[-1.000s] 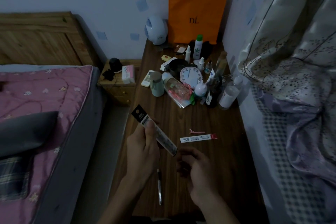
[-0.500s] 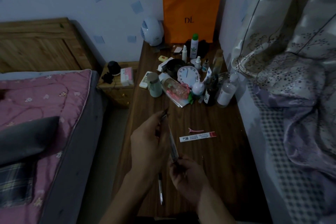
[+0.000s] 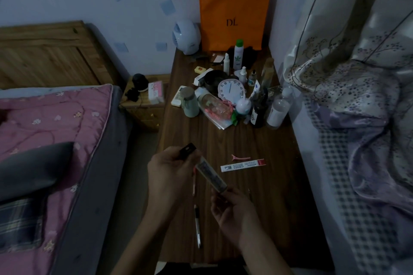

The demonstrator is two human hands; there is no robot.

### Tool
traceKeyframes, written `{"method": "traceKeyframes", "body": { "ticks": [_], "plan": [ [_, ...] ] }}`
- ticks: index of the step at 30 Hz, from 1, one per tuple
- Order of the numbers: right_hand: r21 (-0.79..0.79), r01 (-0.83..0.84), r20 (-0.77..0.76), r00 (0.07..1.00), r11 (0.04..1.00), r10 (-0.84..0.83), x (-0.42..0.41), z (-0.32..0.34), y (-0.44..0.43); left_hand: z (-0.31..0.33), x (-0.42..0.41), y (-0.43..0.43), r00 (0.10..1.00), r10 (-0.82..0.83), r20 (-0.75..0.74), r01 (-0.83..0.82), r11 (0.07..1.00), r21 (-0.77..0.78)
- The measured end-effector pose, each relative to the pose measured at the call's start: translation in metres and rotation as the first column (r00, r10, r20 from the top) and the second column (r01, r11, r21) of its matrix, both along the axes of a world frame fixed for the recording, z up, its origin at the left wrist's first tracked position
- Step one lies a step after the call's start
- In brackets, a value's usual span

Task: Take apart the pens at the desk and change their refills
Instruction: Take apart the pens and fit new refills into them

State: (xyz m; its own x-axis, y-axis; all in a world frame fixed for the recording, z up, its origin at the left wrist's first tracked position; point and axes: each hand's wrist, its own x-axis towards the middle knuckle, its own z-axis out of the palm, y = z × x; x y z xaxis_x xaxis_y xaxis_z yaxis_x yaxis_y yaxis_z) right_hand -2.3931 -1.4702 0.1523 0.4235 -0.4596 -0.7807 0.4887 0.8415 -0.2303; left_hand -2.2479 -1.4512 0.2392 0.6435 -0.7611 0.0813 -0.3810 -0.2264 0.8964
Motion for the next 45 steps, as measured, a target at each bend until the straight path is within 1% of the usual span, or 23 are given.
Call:
{"method": "traceKeyframes", "body": {
  "ticks": [3,5,8,13,15,16,17,19,21,22,24,25,26,27,29,33,35,37,38,39,41,43,45],
  "plan": [
    [-0.185,-0.040,-0.160,0.987,0.982,0.010,-0.006,-0.001,0.002,-0.004,0.007,0.003,0.997,0.075,-0.006,-0.075,0.997,0.032],
    [-0.291,-0.073,-0.227,0.974,0.954,0.005,-0.009,0.002,0.004,-0.005,0.010,0.005,0.995,0.096,-0.020,-0.095,0.995,0.025],
    [-0.356,-0.073,-0.265,0.964,0.932,-0.026,-0.009,0.007,0.005,-0.006,0.013,0.008,0.992,0.114,-0.048,-0.114,0.994,0.007],
    [-0.484,-0.068,-0.326,0.939,0.872,-0.108,-0.006,0.010,0.009,-0.007,0.018,0.010,0.986,0.162,0.026,-0.161,0.986,-0.043],
    [-0.563,-0.088,-0.387,0.907,0.822,-0.168,-0.007,0.012,0.010,-0.007,0.020,0.010,0.985,0.171,0.037,-0.169,0.985,-0.041],
    [-0.629,-0.129,-0.447,0.867,0.767,-0.221,-0.009,0.011,0.010,-0.007,0.021,0.010,0.984,0.174,0.035,-0.172,0.984,-0.037],
    [-0.705,-0.196,-0.503,0.816,0.681,-0.285,-0.011,0.010,0.010,-0.007,0.022,0.011,0.984,0.177,0.033,-0.176,0.984,-0.033],
    [-0.829,-0.355,-0.532,0.738,0.432,-0.415,-0.016,0.009,0.010,-0.006,0.024,0.012,0.983,0.179,0.037,-0.178,0.983,-0.036],
    [-0.863,-0.476,-0.493,0.721,0.169,-0.488,-0.020,0.007,0.009,-0.003,0.025,0.013,0.982,0.178,0.061,-0.176,0.983,-0.043],
    [-0.844,-0.532,-0.488,0.713,0.066,-0.504,-0.021,0.006,0.009,-0.002,0.025,0.013,0.982,0.175,0.071,-0.172,0.984,-0.043],
    [-0.762,-0.641,-0.528,0.697,-0.092,-0.486,-0.022,0.009,0.008,-0.001,0.025,0.013,0.984,0.166,0.067,-0.164,0.986,-0.043],
    [-0.701,-0.697,-0.570,0.675,-0.151,-0.468,-0.022,0.011,0.007,-0.001,0.024,0.013,0.985,0.161,0.063,-0.158,0.987,-0.042],
    [-0.626,-0.756,-0.623,0.633,-0.193,-0.459,-0.022,0.014,0.006,-0.001,0.024,0.013,0.986,0.153,0.068,-0.150,0.988,-0.042],
    [-0.555,-0.804,-0.671,0.585,-0.215,-0.455,-0.020,0.016,0.005,-0.001,0.024,0.014,0.987,0.142,0.079,-0.140,0.989,-0.040],
    [-0.495,-0.845,-0.728,0.531,-0.203,-0.434,-0.018,0.019,0.004,-0.001,0.022,0.015,0.989,0.126,0.073,-0.123,0.992,-0.041],
    [-0.522,-0.847,-0.773,0.521,-0.105,-0.362,-0.021,0.020,0.004,0.000,0.024,0.015,0.991,0.128,0.047,-0.125,0.989,-0.075],
    [-0.541,-0.838,-0.790,0.534,-0.066,-0.303,-0.021,0.023,0.003,0.000,0.027,0.016,0.991,0.129,0.026,-0.126,0.988,-0.088],
    [-0.599,-0.801,-0.778,0.587,-0.015,-0.224,-0.021,0.025,0.001,-0.001,0.030,0.015,0.991,0.134,-0.010,-0.134,0.985,-0.106],
    [-0.639,-0.769,-0.760,0.623,0.035,-0.185,-0.020,0.026,0.000,0.000,0.030,0.014,0.990,0.136,-0.035,-0.140,0.983,-0.117],
    [-0.676,-0.728,-0.736,0.663,0.112,-0.135,-0.020,0.026,0.000,0.000,0.031,0.013,0.988,0.138,-0.065,-0.145,0.981,-0.128],
    [-0.709,-0.639,-0.678,0.734,0.299,-0.038,-0.021,0.025,0.000,0.002,0.032,0.012,0.980,0.147,-0.134,-0.166,0.976,-0.142],
    [-0.695,-0.573,-0.623,0.782,0.435,0.036,-0.022,0.025,0.001,0.002,0.032,0.011,0.966,0.163,-0.202,-0.192,0.972,-0.136],
    [-0.663,-0.519,-0.573,0.816,0.540,0.081,-0.022,0.027,0.001,0.000,0.033,0.010,0.947,0.181,-0.267,-0.217,0.969,-0.114]
  ]
}}
